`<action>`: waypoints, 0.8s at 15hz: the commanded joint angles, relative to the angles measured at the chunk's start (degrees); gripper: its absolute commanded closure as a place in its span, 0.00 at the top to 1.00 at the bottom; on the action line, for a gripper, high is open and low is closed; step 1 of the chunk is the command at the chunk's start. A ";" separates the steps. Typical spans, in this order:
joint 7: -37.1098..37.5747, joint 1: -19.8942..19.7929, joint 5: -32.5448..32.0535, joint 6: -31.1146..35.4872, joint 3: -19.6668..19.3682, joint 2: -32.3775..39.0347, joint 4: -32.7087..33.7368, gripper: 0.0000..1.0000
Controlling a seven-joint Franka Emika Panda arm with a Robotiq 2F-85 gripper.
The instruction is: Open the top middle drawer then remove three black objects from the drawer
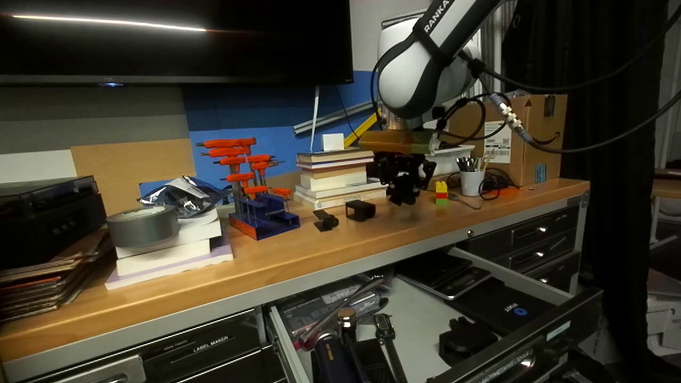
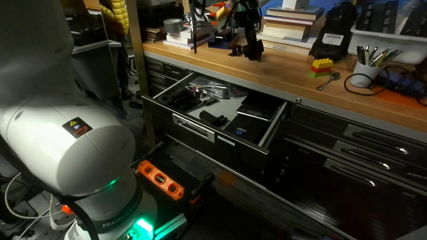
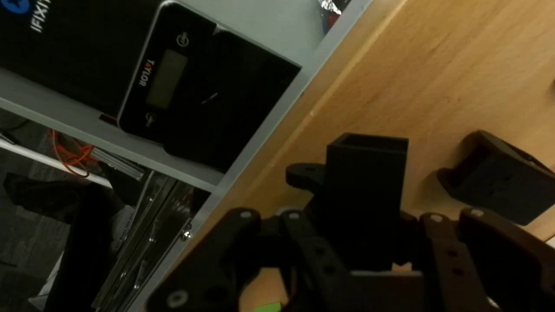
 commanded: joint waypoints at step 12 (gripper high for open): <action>-12.21 -1.32 2.32 -15.91 -5.72 27.77 34.80 0.07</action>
